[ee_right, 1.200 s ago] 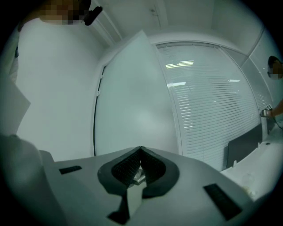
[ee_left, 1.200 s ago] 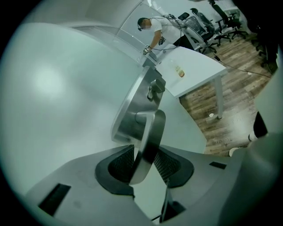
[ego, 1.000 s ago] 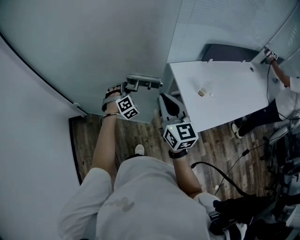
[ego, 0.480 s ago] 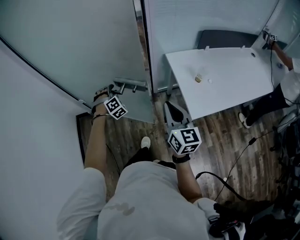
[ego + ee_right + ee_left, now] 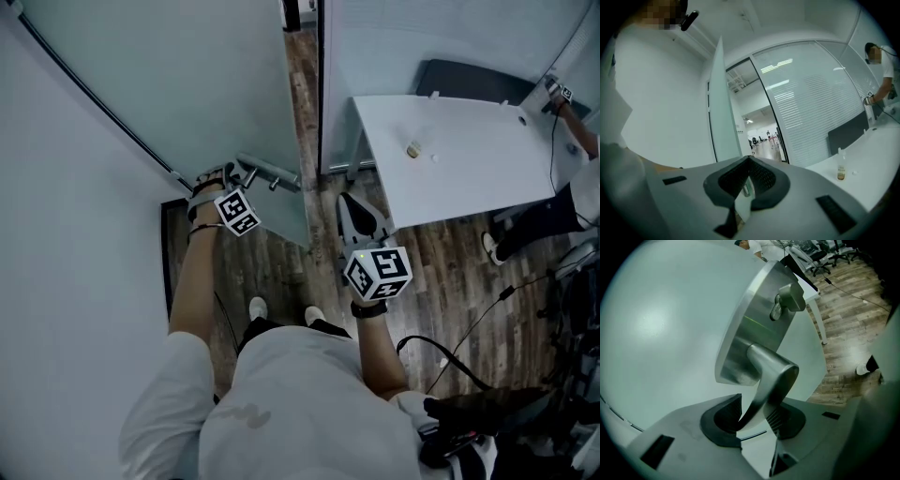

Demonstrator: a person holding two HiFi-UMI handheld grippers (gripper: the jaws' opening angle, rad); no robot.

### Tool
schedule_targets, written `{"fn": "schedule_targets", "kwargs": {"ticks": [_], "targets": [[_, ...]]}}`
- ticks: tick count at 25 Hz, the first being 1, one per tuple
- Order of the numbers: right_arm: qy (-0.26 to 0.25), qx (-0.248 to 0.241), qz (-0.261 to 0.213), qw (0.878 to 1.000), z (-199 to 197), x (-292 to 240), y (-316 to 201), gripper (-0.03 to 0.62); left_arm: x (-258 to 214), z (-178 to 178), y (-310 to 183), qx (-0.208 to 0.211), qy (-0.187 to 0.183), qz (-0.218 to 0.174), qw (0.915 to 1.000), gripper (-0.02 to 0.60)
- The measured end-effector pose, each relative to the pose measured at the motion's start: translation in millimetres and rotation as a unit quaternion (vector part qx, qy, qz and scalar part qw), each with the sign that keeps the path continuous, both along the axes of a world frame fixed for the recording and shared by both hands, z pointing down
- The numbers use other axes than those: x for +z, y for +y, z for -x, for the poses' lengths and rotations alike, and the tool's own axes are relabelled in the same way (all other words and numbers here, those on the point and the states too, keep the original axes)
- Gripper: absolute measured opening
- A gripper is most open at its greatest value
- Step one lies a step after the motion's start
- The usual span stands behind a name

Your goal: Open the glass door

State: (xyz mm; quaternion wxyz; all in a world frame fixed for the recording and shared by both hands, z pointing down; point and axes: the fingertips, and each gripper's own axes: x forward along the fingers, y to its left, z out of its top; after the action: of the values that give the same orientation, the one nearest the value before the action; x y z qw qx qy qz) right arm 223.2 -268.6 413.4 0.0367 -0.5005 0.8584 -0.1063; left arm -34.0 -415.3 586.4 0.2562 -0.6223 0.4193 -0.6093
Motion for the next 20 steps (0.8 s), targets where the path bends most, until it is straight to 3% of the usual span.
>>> {"fn": "schedule_targets", "kwargs": {"ticks": [9, 14, 20], "targets": [[-0.016, -0.011, -0.022, 1.0, 63.5, -14.5, 31.7, 0.0, -10.3, 23.2, 40.9, 0.046, 0.047, -0.045, 0.9968, 0.124], [-0.009, -0.008, -0.011, 1.0, 106.7, -9.8, 76.9, 0.0, -9.0, 43.8, 71.5, 0.078, 0.058, -0.044, 0.9943, 0.124], [-0.002, -0.012, -0.048, 0.999, 139.1, -28.8, 116.7, 0.0, -5.4, 66.1, 103.2, 0.095, 0.069, -0.048, 0.9919, 0.127]]}}
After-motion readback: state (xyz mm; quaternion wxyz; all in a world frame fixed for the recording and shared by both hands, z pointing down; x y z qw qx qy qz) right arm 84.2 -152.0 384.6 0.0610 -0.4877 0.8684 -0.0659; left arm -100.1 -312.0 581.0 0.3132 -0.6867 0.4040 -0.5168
